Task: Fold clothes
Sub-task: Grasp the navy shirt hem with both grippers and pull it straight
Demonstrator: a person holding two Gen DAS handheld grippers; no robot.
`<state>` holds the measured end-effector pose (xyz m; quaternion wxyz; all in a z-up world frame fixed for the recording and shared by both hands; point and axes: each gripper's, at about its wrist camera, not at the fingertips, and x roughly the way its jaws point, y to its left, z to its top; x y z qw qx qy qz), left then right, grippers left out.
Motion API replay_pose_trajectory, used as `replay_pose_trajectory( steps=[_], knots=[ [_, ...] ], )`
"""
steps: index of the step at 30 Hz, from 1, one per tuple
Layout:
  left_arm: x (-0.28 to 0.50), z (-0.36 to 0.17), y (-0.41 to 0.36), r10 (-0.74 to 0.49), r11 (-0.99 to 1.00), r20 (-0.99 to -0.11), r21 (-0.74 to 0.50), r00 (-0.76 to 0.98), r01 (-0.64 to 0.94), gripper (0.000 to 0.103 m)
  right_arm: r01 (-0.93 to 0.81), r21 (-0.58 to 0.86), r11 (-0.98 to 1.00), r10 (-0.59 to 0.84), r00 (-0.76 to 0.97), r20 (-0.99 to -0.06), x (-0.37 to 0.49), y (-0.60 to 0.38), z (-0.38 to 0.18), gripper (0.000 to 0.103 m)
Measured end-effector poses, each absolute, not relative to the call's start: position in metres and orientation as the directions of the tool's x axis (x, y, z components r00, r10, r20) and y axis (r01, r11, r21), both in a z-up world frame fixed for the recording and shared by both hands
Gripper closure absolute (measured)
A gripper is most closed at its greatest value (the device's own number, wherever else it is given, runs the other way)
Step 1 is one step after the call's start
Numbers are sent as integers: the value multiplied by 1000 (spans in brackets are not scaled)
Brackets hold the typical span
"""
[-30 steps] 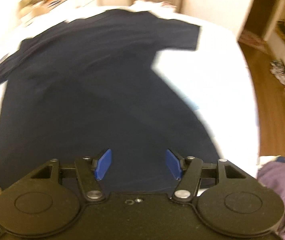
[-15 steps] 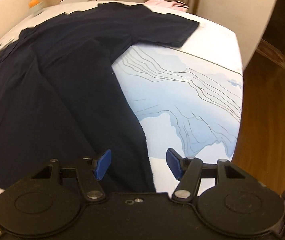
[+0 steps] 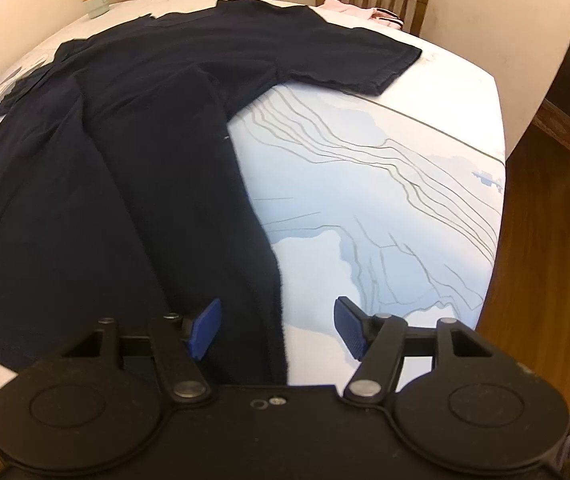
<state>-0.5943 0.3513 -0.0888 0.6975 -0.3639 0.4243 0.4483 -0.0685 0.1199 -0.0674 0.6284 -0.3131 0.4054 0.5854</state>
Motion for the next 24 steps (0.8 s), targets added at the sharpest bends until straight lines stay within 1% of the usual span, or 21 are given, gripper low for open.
replay_pose_trajectory(
  steps=[4, 8, 12, 19, 24],
  knots=[
    [-604, -88, 352, 351, 345, -920, -47, 175, -938, 98, -985, 120, 121, 484, -47, -874, -68, 125, -76, 0],
    [-623, -87, 359, 364, 314, -924, 8, 113, -949, 98, -991, 99, 90, 481, -43, -876, -80, 131, -83, 0],
    [-636, -86, 363, 371, 304, -926, 54, 66, -951, 98, -997, 75, 19, 471, -57, -880, -100, 130, -83, 0],
    [-640, -86, 364, 365, 315, -928, 51, 71, -948, 98, -1000, 10, 9, 461, -5, -888, -112, 105, -79, 0],
    [-646, -84, 365, 358, 328, -930, 47, 78, -944, 98, -996, 63, 70, 468, -23, -884, -107, 85, -79, 0]
  ],
)
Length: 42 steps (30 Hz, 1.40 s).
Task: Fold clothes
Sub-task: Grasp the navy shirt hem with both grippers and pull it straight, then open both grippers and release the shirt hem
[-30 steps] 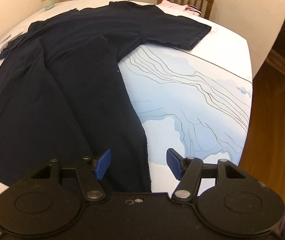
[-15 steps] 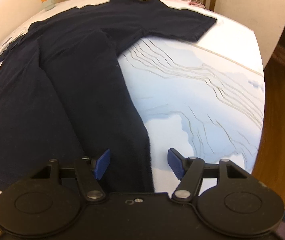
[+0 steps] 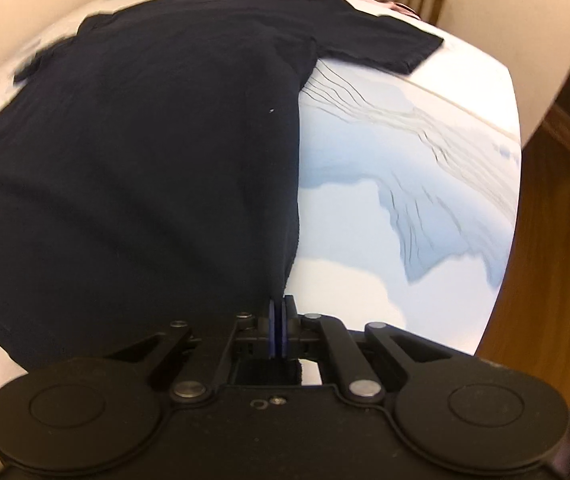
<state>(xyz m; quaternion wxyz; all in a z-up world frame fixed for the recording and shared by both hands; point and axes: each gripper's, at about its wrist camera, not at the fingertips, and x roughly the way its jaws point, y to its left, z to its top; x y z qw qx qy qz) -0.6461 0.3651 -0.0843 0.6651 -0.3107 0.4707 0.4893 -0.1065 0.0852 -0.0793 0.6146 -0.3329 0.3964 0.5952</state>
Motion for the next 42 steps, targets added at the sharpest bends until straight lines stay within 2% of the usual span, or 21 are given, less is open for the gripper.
replay_pose_trajectory(
  steps=[3, 7, 8, 10, 11, 12, 13, 18, 29, 42],
  knots=[
    [-655, -83, 370, 334, 349, -939, 40, 84, -936, 98, -997, 46, 68, 457, -10, -889, -107, 81, -74, 0],
    [-663, -75, 362, 306, 351, -941, -28, 143, -936, 97, -990, 105, 95, 460, -50, -886, -99, 72, -61, 0],
    [-667, -73, 360, 299, 346, -940, -52, 163, -937, 92, -988, 117, 104, 457, -57, -888, -96, 69, -59, 0],
    [-673, -72, 357, 281, 327, -940, -96, 193, -940, 76, -984, 133, 119, 448, -66, -892, -96, 61, -60, 0],
    [-677, -71, 355, 274, 318, -939, -116, 208, -941, 56, -982, 144, 119, 444, -78, -893, -97, 59, -60, 0],
    [-679, -71, 353, 268, 315, -938, -128, 218, -940, 32, -981, 156, 118, 440, -90, -894, -98, 58, -61, 0],
    [-681, -71, 350, 263, 313, -938, -140, 227, -940, 25, -980, 163, 114, 435, -98, -895, -100, 57, -61, 0],
    [-688, -86, 335, 210, 290, -940, -203, 269, -935, 24, -982, 171, 81, 402, -125, -907, -114, 55, -66, 0],
    [-688, -95, 330, 209, 267, -941, -208, 267, -941, 24, -987, 122, 106, 374, -74, -925, -116, 43, -71, 0],
    [-701, -52, 344, 291, 290, -918, -183, 269, -939, 24, -992, 110, 68, 516, -59, -855, -133, 66, -35, 0]
  ],
)
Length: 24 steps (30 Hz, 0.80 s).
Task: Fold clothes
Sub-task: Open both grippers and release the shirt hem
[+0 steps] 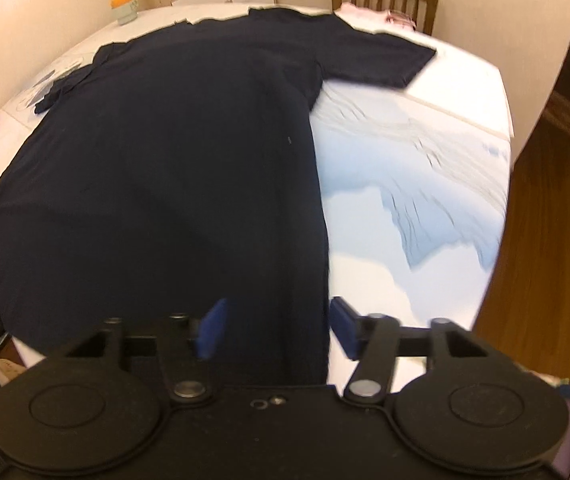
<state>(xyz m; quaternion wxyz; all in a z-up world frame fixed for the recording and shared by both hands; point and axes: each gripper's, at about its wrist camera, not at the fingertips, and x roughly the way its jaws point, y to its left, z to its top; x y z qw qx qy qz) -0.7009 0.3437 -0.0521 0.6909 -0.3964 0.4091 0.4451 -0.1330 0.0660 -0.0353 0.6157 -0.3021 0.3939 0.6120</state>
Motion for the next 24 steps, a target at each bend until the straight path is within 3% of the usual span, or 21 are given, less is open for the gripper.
replay_pose_trajectory(
  steps=[6, 13, 19, 24],
  knots=[
    [-717, -37, 380, 379, 273, -888, -160, 259, -949, 15, -996, 88, 29, 525, -60, -849, -151, 111, -32, 0],
    [-722, -39, 495, 468, 293, -844, -133, 263, -947, 13, -999, 41, -3, 487, -37, -873, -196, 171, -32, 0],
    [-740, -50, 611, 477, 196, -839, -189, 262, -962, 13, -1000, -7, 22, 419, 16, -908, -226, 210, -41, 0],
    [-740, -68, 672, 460, 159, -860, -166, 221, -973, 13, -996, 5, 84, 390, 29, -920, -240, 225, -50, 0]
  ],
)
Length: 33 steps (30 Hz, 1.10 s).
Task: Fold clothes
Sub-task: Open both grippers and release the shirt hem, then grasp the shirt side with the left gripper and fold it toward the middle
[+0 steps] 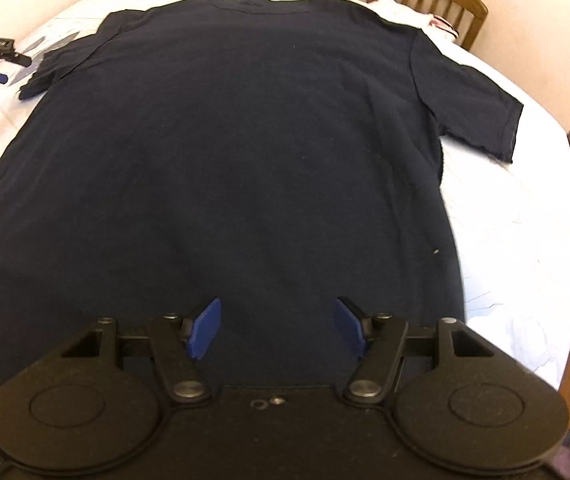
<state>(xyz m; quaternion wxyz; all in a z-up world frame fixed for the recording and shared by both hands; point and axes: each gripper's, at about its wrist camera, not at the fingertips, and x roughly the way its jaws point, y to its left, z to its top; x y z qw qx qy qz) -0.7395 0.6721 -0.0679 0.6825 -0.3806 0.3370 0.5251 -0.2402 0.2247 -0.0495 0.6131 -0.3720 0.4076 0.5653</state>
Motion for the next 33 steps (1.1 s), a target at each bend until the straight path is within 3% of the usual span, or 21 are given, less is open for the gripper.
replay_pose_trajectory(
  steps=[6, 15, 16, 17, 18, 19, 20, 21, 26, 33],
  knots=[
    [-735, -86, 714, 426, 118, -872, -210, 241, -970, 13, -990, 9, 144, 359, 44, -932, -249, 229, -60, 0],
    [-717, -94, 722, 424, 154, -885, -138, 192, -978, 14, -983, 5, 181, 343, 58, -938, -256, 234, -64, 0],
    [-716, -93, 721, 430, 164, -880, -141, 200, -976, 17, -983, 4, 181, 340, 58, -939, -257, 234, -65, 0],
    [-714, -93, 720, 440, 178, -875, -134, 201, -975, 27, -984, 4, 180, 338, 58, -940, -258, 234, -66, 0],
    [-712, -92, 719, 450, 191, -873, -114, 190, -975, 44, -983, 3, 182, 335, 59, -940, -258, 234, -67, 0],
    [-709, -91, 718, 457, 205, -872, -90, 177, -975, 52, -983, 2, 183, 332, 60, -941, -258, 235, -69, 0],
    [-707, -90, 718, 461, 224, -870, -78, 176, -972, 68, -983, 2, 183, 329, 60, -943, -259, 235, -70, 0],
    [-706, -90, 718, 459, 238, -869, -83, 187, -968, 77, -983, 2, 183, 325, 59, -944, -259, 236, -72, 0],
    [-700, -89, 714, 470, 279, -858, -79, 208, -957, 92, -984, 6, 179, 308, 51, -950, -257, 240, -81, 0],
    [-693, -62, 703, 498, 340, -815, -129, 295, -932, 95, -980, 22, 197, 307, 41, -951, -254, 238, -86, 0]
  ],
)
